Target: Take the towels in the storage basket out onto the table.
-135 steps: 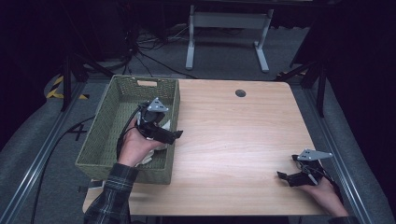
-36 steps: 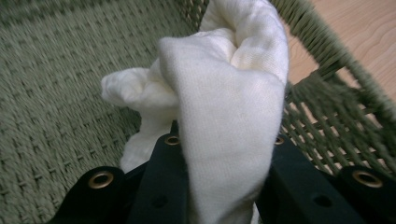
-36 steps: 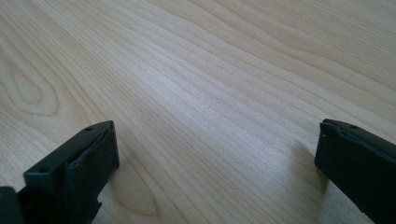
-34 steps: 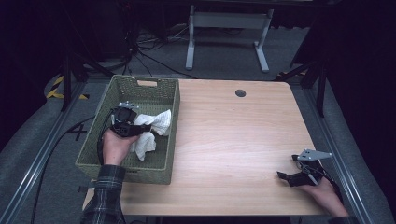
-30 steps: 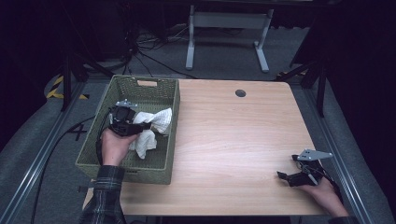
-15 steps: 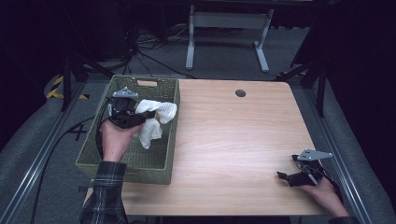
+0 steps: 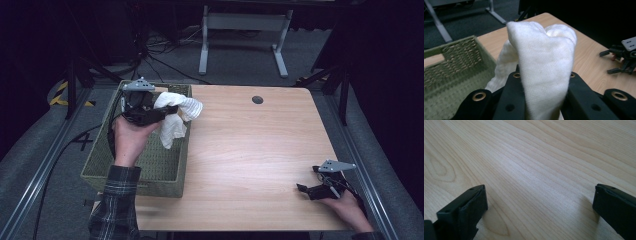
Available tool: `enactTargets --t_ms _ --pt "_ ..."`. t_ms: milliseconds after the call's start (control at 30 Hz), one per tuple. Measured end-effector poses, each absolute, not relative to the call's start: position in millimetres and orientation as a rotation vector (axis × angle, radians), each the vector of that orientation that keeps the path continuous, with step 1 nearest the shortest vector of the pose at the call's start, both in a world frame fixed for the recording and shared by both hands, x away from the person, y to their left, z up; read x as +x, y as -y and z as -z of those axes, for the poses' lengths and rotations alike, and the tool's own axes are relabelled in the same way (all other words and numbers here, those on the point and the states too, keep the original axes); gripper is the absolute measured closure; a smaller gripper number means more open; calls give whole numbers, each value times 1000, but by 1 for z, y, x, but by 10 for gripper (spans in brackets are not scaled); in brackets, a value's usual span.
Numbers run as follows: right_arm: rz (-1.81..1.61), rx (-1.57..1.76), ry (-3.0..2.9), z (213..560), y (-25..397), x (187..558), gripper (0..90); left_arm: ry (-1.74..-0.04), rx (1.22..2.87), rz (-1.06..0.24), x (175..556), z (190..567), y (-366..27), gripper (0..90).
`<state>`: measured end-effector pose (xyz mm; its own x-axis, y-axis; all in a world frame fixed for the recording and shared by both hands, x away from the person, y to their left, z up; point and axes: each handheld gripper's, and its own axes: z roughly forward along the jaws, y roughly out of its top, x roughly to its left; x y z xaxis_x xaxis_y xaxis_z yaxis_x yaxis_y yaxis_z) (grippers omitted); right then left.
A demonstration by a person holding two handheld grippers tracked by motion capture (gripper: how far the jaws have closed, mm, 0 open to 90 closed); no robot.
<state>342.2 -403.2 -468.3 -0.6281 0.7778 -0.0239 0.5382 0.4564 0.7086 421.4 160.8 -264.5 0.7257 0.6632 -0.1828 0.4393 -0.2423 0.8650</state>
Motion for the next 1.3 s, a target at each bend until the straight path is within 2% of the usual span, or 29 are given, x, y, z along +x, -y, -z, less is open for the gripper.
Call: enactTargets --t_ms 633,1300 --pt "-970 1117 -2366 468 403 342 0 -645 1847 -165 419 237 -107 821" --pt "-970 1115 -2368 468 404 342 0 -505 1880 -23 423 257 -30 822"
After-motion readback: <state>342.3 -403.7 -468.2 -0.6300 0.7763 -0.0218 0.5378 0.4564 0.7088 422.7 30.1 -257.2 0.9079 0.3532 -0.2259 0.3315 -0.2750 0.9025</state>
